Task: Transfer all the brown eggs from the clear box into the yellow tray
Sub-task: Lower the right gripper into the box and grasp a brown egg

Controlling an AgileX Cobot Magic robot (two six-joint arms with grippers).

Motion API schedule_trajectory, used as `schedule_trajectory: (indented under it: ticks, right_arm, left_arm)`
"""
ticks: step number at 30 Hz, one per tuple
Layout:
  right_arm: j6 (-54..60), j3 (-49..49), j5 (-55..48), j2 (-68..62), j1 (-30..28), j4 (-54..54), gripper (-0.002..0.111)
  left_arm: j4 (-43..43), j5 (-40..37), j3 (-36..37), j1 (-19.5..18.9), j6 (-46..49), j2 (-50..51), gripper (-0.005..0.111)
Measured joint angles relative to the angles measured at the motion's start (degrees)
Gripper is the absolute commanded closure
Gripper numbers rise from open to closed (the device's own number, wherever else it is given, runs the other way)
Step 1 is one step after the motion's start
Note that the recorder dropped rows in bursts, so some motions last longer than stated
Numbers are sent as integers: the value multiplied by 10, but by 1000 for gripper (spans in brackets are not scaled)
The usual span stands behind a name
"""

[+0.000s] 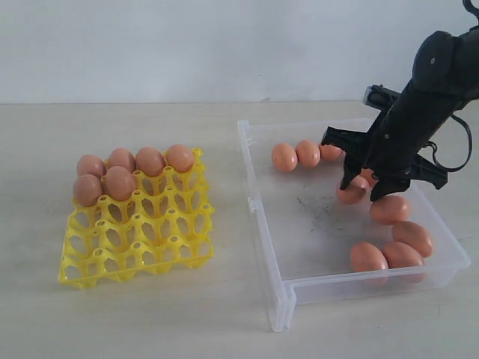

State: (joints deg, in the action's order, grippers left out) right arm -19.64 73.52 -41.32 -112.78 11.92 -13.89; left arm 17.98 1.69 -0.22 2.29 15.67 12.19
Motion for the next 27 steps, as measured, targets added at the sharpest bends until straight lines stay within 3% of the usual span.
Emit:
schedule_trajectory:
  ticks: [19, 23, 27]
  right_arm:
    - [-14, 0, 64, -2, 0, 56, 62]
    - [97, 0, 73, -11, 0, 71, 50]
    - [267, 0, 70, -14, 5, 86, 49]
  left_arm:
    - [0, 0, 0, 0, 0, 0, 103]
    - [0, 0, 0, 0, 0, 0, 103]
    - [0, 0, 0, 0, 0, 0, 103]
